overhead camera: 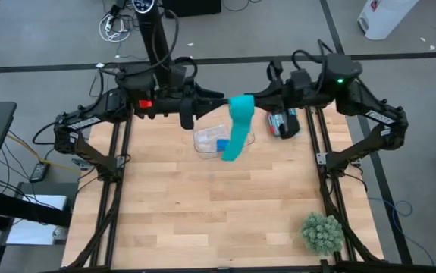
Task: Roll bandage
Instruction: Roll the sky blue bandage
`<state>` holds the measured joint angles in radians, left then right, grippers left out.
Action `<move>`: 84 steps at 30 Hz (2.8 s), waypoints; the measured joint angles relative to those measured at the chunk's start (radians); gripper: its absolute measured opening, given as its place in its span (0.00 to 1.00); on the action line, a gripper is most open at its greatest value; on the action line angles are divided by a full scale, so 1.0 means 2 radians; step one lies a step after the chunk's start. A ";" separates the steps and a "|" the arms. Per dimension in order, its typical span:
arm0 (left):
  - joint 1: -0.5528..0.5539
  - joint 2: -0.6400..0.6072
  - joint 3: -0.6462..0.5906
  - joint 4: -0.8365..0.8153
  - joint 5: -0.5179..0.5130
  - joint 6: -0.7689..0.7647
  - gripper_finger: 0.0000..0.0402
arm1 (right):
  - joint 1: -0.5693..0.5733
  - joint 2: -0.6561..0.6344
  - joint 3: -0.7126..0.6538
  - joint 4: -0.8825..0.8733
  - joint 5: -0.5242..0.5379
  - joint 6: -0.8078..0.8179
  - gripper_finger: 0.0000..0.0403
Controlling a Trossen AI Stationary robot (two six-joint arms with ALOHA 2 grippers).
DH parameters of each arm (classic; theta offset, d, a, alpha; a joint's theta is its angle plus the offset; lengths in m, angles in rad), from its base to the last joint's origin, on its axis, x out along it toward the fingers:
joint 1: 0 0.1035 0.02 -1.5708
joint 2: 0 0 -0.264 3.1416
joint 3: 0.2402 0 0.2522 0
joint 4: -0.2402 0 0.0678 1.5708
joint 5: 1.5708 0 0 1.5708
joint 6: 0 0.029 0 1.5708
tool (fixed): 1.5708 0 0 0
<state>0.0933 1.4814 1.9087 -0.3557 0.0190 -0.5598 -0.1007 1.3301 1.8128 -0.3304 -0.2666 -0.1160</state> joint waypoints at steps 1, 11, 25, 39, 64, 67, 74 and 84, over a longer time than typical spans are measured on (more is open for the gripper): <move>0.000 -0.001 0.000 0.005 0.000 0.002 0.47 | -0.003 -0.004 0.000 -0.003 -0.002 0.015 0.00; -0.022 -0.005 0.001 0.006 -0.005 0.048 0.45 | -0.077 0.006 0.001 -0.048 -0.092 0.295 0.00; -0.084 -0.004 0.001 -0.133 -0.124 0.027 0.42 | -0.129 0.046 0.000 0.008 -0.118 0.422 0.00; -0.086 -0.001 0.000 -0.134 -0.213 0.042 0.42 | -0.123 0.046 0.000 0.028 -0.091 0.464 0.00; -0.085 0.023 0.000 -0.076 -0.232 0.109 0.39 | -0.088 0.046 0.000 0.051 -0.055 0.462 0.00; -0.085 0.026 0.000 -0.066 -0.235 0.119 0.24 | -0.085 0.046 0.000 0.050 -0.052 0.462 0.00; -0.085 0.027 0.000 -0.108 -0.238 0.106 0.01 | -0.086 0.045 0.000 0.045 -0.070 0.486 0.00; -0.071 0.026 0.000 -0.123 -0.294 0.126 0.01 | -0.093 0.045 0.000 0.058 -0.129 0.532 0.00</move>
<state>-0.0491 1.5326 1.9091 -0.6027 -0.5697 -0.3071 -0.2869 1.4208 1.8122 -0.2153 -0.5246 0.9470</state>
